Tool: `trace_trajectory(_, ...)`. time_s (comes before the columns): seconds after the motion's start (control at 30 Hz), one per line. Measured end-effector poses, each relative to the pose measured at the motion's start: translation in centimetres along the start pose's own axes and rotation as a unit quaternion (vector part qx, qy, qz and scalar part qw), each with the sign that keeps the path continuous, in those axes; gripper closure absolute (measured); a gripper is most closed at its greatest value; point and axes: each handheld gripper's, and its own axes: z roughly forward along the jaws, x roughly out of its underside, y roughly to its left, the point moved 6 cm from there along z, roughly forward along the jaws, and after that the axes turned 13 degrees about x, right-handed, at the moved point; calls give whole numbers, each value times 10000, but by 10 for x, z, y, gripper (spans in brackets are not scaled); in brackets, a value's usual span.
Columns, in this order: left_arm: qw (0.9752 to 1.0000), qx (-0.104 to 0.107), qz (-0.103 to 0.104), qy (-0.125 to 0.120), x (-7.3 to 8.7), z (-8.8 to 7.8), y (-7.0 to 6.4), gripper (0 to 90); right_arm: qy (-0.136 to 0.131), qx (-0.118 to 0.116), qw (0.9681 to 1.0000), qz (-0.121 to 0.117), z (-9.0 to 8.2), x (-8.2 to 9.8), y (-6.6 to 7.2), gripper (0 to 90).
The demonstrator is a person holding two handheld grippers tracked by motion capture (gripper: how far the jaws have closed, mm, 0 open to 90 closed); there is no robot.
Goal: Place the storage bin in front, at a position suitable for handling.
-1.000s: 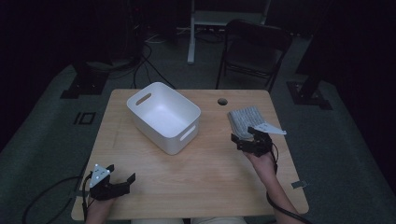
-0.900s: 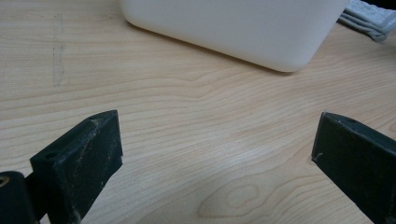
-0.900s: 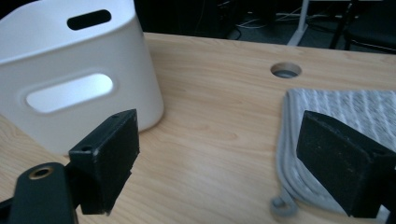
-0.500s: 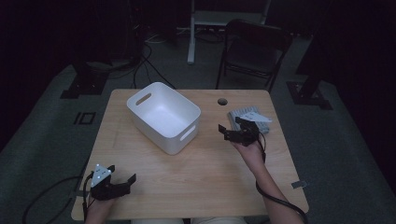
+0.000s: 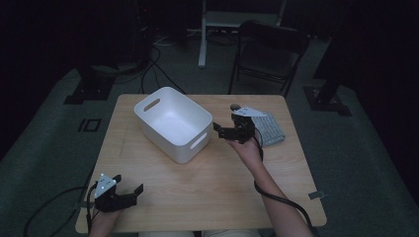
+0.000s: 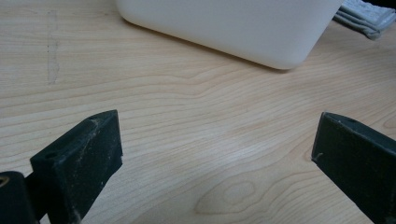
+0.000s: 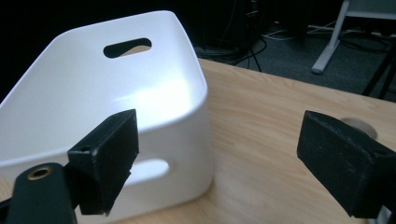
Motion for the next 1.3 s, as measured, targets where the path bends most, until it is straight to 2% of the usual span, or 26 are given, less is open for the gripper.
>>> trace_trajectory(0.27, 10000, 75, 45, 16, 0, 0, -3, 20, 106, 65, 9998, -134, 23, -11, 15, 124)
trace_trajectory(0.33, 9999, 138, 56, -12, -1, -1, -3, 20, 155, 80, 9998, -103, 30, -13, 17, 124)
trace_trajectory(0.47, 9999, 143, 52, -67, -2, -3, -3, 20, 219, 100, 9996, -115, 38, -13, 20, 124)
trace_trajectory(0.73, 9998, 165, 25, -103, -2, -4, -2, 20, 485, 313, 9981, -212, 62, -11, 21, 140)
trace_trajectory(0.87, 9998, 168, 3, -140, -3, -7, -1, 20, 587, 272, 9976, -242, 69, -9, 23, 235)
trace_trajectory(0.97, 9998, 137, -43, -155, -3, -8, 2, 20, 732, 323, 9961, -384, 73, -5, 24, 329)
trace_trajectory(1.03, 9998, 100, -73, -152, -2, -8, 4, 20, 779, 387, 9952, -448, 75, -4, 26, 435)
trace_trajectory(1.07, 9998, 112, -76, -146, -2, -8, 4, 20, 791, 322, 9955, -405, 75, -4, 27, 487)
trace_trajectory(1.17, 9998, 121, -55, -111, -1, -7, 3, 20, 768, 430, 9947, -538, 77, -5, 28, 584)
trace_trajectory(1.23, 9999, 126, -51, -82, 0, -6, 2, 20, 845, 458, 9941, -494, 80, -6, 29, 627)
trace_trajectory(1.3, 9999, 131, -60, -68, 0, -5, 2, 20, 860, 504, 9937, -520, 81, -7, 30, 717)
